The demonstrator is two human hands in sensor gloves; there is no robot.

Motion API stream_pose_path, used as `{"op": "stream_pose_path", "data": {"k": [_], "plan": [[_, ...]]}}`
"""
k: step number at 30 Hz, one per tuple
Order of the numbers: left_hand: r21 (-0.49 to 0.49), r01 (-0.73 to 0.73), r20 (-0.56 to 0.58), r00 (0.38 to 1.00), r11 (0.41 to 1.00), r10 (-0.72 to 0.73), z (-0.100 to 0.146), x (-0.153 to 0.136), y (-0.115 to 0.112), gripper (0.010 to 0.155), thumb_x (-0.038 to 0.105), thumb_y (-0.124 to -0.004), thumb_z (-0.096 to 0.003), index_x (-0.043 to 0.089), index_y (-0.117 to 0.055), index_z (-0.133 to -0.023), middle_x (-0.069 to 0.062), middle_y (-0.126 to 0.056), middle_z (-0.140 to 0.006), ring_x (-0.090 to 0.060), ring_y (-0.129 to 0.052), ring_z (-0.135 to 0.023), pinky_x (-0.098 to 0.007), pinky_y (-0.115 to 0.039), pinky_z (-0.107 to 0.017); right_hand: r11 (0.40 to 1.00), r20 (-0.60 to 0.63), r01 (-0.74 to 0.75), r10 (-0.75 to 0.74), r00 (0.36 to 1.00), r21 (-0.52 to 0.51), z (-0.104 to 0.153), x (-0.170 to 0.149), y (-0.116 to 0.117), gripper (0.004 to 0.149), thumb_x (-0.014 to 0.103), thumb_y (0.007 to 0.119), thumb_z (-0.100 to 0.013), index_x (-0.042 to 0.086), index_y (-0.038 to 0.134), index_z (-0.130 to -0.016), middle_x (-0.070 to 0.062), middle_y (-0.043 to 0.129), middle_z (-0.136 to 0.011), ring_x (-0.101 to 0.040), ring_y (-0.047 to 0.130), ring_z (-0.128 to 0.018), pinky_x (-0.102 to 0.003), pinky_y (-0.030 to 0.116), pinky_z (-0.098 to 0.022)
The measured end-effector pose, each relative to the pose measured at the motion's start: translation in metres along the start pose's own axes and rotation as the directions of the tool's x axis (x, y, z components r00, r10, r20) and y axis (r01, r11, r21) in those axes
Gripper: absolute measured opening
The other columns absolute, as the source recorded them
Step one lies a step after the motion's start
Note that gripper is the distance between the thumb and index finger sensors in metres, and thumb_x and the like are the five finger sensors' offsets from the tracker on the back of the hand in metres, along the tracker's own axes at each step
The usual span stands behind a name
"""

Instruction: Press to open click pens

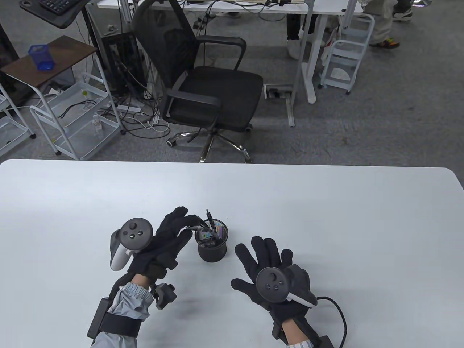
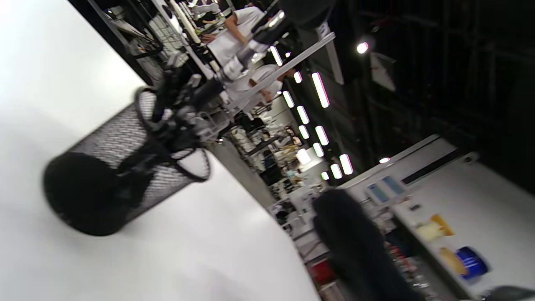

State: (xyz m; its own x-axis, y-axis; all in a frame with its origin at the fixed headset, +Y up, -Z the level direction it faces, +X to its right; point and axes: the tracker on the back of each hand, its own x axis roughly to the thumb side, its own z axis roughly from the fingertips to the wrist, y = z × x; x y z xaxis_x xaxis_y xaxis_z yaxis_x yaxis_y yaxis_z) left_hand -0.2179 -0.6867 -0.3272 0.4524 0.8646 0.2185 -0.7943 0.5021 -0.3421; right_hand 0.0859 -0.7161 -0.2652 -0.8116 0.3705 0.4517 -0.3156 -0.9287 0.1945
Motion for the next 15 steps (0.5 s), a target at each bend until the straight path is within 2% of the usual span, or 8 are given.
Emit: {"op": "stream_pose_path", "data": {"k": [4, 8, 12, 15], "plan": [[-0.023, -0.16, 0.099, 0.982, 0.987, 0.161, 0.016, 0.013, 0.003, 0.044, 0.034, -0.048, -0.0756, 0.045, -0.037, -0.117, -0.017, -0.012, -0.13, -0.058, -0.011, -0.113, -0.074, -0.018, -0.077, 1.0, 0.003, -0.001, 0.001, 1.0, -0.003, 0.0, 0.001, 0.0, 0.078, 0.054, 0.059, -0.063, 0.02, 0.022, -0.123, -0.033, 0.006, -0.124, -0.061, 0.008, -0.108, -0.085, 0.008, -0.063], [-0.028, -0.307, 0.188, 0.933, 0.951, 0.307, 0.033, 0.019, 0.001, 0.044, 0.035, -0.044, -0.0759, 0.043, -0.031, -0.117, -0.019, -0.01, -0.13, -0.06, -0.014, -0.113, -0.074, -0.02, -0.078, 1.0, 0.006, 0.007, -0.007, 1.0, -0.013, 0.001, 0.001, -0.003, 0.078, 0.054, 0.059, -0.063, 0.02, 0.022, -0.123, -0.033, 0.006, -0.124, -0.061, 0.008, -0.108, -0.085, 0.008, -0.063], [-0.036, -0.454, 0.275, 0.852, 0.89, 0.446, 0.047, 0.013, -0.003, 0.045, 0.035, -0.042, -0.0757, 0.042, -0.027, -0.117, -0.02, -0.014, -0.13, -0.061, -0.019, -0.113, -0.074, -0.024, -0.079, 1.0, 0.011, 0.009, -0.009, 1.0, -0.016, 0.001, 0.002, -0.003, 0.077, 0.053, 0.058, -0.064, 0.02, 0.022, -0.123, -0.033, 0.007, -0.124, -0.061, 0.008, -0.108, -0.085, 0.008, -0.063], [-0.076, -0.58, 0.321, 0.756, 0.811, 0.57, 0.051, 0.002, -0.008, 0.045, 0.036, -0.039, -0.0754, 0.041, -0.022, -0.117, -0.018, -0.02, -0.131, -0.058, -0.022, -0.115, -0.073, -0.026, -0.08, 1.0, 0.014, 0.001, 0.0, 1.0, -0.012, 0.001, 0.005, -0.001, 0.077, 0.053, 0.059, -0.064, 0.02, 0.022, -0.123, -0.033, 0.007, -0.124, -0.062, 0.008, -0.108, -0.085, 0.008, -0.063]]}}
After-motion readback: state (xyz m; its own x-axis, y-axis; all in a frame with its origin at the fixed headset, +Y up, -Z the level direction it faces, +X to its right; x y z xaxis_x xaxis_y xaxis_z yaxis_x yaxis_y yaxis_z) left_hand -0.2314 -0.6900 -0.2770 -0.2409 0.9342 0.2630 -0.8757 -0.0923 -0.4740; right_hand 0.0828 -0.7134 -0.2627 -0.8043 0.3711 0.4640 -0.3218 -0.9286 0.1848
